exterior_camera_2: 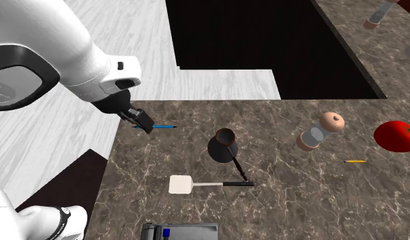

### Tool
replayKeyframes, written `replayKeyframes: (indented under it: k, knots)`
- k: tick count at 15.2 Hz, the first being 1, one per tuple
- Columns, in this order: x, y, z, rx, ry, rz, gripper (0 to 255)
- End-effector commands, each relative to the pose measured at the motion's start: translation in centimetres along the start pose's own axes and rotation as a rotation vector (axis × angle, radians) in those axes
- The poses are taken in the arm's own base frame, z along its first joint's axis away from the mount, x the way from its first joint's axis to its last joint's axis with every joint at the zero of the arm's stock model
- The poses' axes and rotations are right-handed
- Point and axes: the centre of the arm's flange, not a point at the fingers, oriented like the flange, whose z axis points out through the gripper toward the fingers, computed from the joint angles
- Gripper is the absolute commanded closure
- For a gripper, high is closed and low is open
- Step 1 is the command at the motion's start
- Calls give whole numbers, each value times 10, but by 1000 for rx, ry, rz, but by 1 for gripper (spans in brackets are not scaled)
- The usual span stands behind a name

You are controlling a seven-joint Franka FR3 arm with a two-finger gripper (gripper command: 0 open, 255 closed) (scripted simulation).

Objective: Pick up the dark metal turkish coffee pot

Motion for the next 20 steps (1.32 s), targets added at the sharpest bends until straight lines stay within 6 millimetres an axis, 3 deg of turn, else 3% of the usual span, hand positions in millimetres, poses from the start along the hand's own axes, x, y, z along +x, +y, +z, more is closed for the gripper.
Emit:
replayKeyframes:
  k: [1, 18, 20]
  knots:
    - [12, 27, 8, 4, -8, -9, 0]
    - [119, 222, 82, 47, -74, -74, 0]
    - [121, 226, 89, 48, -75, -76, 0]
